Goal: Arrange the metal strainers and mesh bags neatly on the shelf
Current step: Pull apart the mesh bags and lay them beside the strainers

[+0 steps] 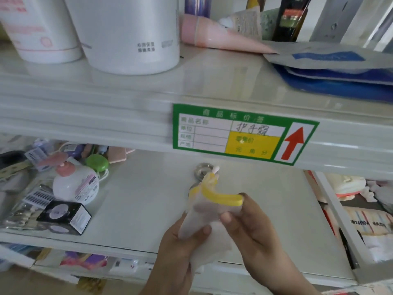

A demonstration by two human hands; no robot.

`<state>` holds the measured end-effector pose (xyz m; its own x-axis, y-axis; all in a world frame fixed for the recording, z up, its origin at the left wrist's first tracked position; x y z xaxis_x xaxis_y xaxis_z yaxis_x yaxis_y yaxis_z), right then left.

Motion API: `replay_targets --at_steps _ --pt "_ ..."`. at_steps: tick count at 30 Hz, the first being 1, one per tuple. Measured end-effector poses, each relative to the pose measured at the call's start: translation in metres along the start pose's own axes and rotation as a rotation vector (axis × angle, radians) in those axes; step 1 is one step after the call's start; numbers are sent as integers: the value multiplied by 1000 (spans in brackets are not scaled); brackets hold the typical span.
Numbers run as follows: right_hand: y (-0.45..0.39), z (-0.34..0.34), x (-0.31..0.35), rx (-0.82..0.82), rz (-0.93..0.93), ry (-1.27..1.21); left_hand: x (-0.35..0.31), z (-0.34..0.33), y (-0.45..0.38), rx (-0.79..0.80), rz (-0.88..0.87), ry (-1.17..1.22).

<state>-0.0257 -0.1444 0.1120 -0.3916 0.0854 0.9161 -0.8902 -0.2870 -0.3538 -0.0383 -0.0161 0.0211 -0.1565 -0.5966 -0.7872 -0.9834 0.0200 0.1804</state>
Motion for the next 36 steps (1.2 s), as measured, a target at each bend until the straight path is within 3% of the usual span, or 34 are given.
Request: replay_targets --at_steps 4,6,10,12,17,19,22,25,28,30,33,36 --pt "-13 31 -29 -358 -172 -354 4 8 -1 -24 53 184" --pt "-22 61 -61 -462 -305 -509 6 12 2 -34 79 235" --pt "-46 108 -121 -465 -627 -446 19 46 8 -348 75 89" --pt "-68 113 -133 -395 -684 -343 24 59 11 -406 53 38" --pt "-121 112 -145 -267 -618 -276 23 69 19 -414 23 34" --pt "-127 113 -163 -289 -663 -169 17 71 21 -433 1 -11" --pt "-127 122 -199 -326 -752 128 11 76 20 -448 21 -84" --pt "-130 130 -223 -318 -774 335 13 77 20 -381 44 2" --pt "-129 134 -221 -297 -744 768 12 72 23 -284 44 35" --pt "-129 123 -195 -327 -618 1038 11 69 23 -277 26 19" --pt "-118 74 -137 -359 -399 715 10 69 20 -333 0 3" --pt "-78 6 -82 -46 -274 520 9 63 14 -332 -14 -26"
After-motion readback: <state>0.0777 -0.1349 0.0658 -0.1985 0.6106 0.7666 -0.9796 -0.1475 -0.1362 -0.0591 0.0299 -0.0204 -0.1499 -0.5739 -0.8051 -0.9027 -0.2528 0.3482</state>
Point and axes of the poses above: each hand's wrist, its own y-axis away from the middle knuckle, its own z-axis out of the back of the hand, x = y × z, the point moved 5 cm from there along -y, towards the middle knuckle, and after that the axes turned 2 degrees about -x, right-handed, at the moved point
